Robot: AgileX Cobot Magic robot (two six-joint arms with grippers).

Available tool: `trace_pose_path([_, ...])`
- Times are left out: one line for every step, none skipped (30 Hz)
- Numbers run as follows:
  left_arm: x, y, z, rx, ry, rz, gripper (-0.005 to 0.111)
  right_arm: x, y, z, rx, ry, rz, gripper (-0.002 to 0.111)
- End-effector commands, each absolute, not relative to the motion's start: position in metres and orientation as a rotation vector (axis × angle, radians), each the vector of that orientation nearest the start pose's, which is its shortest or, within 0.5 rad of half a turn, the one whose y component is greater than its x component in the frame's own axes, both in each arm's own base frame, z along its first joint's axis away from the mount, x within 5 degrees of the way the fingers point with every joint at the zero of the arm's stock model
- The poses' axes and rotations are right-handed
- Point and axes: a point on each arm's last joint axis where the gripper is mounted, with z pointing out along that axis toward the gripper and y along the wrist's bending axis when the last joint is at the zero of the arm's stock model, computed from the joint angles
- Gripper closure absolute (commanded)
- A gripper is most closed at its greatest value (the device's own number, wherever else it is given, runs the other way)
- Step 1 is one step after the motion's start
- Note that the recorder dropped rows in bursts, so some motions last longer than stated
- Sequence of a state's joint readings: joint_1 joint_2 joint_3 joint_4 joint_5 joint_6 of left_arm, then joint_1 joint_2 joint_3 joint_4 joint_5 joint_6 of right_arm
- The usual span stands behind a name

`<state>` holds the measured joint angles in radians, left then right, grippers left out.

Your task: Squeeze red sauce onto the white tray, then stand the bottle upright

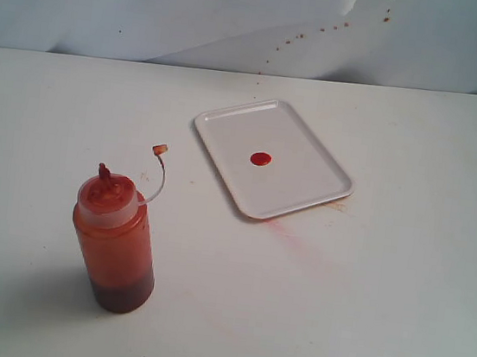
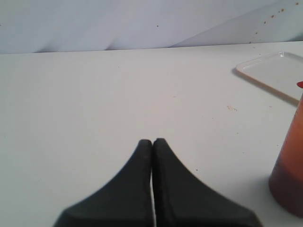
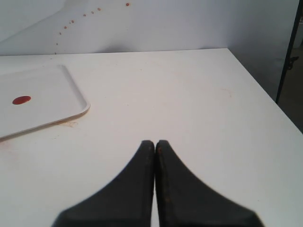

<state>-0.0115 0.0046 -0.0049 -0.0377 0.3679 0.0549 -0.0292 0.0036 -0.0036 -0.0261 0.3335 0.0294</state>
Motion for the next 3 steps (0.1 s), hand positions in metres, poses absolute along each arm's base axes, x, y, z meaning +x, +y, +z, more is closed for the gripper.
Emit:
trace_pose_path([0.0531, -0.0022, 0.181, 0.044, 1.841, -0.01, 0.107, 0.0537, -0.0029, 0.1831, 0.043, 1.816, -0.033, 0.108])
trace_pose_path([0.0531, -0.0022, 0.181, 0.044, 1.841, -0.01, 0.107, 0.0537, -0.0029, 0.1831, 0.043, 1.816, -0.033, 0.108])
trace_pose_path([0.0531, -0.0022, 0.181, 0.044, 1.841, -0.01, 0.107, 0.0537, -0.0029, 0.1831, 0.043, 1.816, -0.033, 0.108])
